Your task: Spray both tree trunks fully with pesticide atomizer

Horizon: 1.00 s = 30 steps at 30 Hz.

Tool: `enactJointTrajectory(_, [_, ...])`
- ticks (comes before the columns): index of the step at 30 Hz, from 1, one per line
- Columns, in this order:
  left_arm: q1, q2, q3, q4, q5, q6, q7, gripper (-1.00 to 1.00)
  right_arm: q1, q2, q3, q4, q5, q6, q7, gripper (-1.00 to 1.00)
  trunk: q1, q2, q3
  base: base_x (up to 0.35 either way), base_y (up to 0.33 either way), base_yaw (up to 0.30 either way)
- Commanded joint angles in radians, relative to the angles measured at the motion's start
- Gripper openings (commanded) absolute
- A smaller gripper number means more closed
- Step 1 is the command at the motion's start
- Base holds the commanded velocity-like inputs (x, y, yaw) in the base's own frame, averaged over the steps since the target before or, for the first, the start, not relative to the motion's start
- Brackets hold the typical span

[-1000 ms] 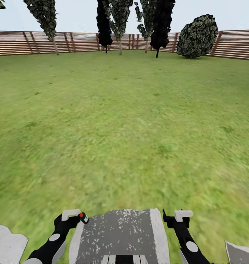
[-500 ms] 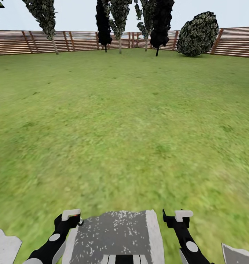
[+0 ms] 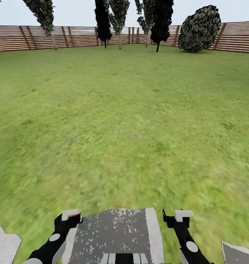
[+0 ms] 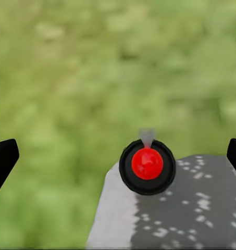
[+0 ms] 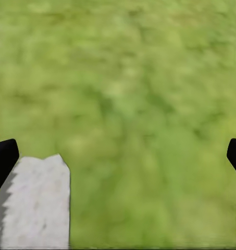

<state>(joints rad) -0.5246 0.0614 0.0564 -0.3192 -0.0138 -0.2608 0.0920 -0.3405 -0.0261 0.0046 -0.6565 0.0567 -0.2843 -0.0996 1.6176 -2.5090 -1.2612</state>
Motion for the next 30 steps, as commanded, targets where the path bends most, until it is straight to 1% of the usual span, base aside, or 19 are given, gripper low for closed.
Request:
enactJointTrajectory(1, [0.0,-0.001,0.0,0.0,0.0,0.0,0.0,1.0,0.0,0.0,0.0,0.0,0.0,0.0,0.0,1.0,0.0,0.0,-0.005,0.0,0.0,0.0])
enactJointTrajectory(10, [0.0,-0.005,0.0,0.002,0.0,-0.005,0.0,1.0,0.0,0.0,0.0,0.0,0.0,0.0,0.0,1.0,0.004,-0.002,-0.054,0.0,0.0,0.0])
enactJointTrajectory(16, [0.0,-0.006,0.0,0.002,-0.001,-0.051,0.0,1.0,0.0,0.0,0.0,0.0,0.0,0.0,0.0,1.0,0.007,-0.004,-0.086,0.0,0.0,0.0])
enactJointTrajectory(26, [0.0,-0.002,0.001,0.002,-0.001,-0.061,0.0,1.0,0.0,0.0,0.0,0.0,0.0,0.0,0.0,1.0,0.012,-0.006,-0.141,0.0,0.0,0.0])
enactJointTrajectory(30, [0.0,-0.002,0.0,0.003,-0.001,-0.062,0.0,1.0,0.0,0.0,0.0,0.0,0.0,-0.001,0.0,1.0,0.012,-0.006,-0.146,0.0,0.0,0.0])
